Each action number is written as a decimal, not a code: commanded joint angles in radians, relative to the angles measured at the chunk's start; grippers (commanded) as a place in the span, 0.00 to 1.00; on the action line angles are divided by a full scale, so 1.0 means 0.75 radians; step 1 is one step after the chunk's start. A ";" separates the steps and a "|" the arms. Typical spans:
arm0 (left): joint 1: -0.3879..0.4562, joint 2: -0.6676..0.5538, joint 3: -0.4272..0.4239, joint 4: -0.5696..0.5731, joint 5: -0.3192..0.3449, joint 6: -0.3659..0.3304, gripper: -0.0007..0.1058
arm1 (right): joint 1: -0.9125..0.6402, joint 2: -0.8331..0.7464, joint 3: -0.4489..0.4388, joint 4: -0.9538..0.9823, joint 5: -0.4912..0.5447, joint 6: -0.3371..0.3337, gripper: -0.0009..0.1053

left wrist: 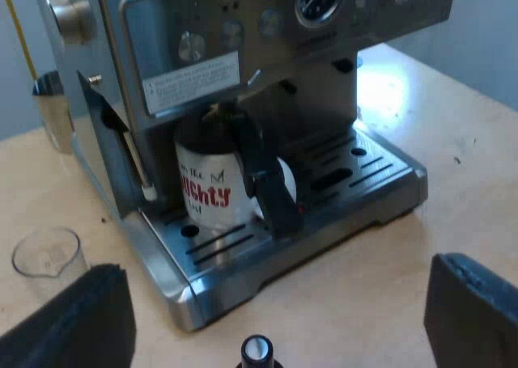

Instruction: Remove mug from coffee machine

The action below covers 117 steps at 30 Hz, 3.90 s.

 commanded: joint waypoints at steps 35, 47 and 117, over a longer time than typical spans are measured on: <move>-0.003 0.046 -0.007 -0.016 0.003 -0.012 0.75 | 0.594 0.601 -0.006 -0.237 -0.151 -0.049 0.60; -0.003 0.046 -0.007 0.009 0.003 -0.012 0.75 | 0.704 0.974 -0.006 -0.442 -0.128 0.076 0.60; -0.003 0.046 -0.007 0.009 0.003 -0.005 0.75 | 0.772 1.546 0.229 -2.092 0.491 0.179 0.57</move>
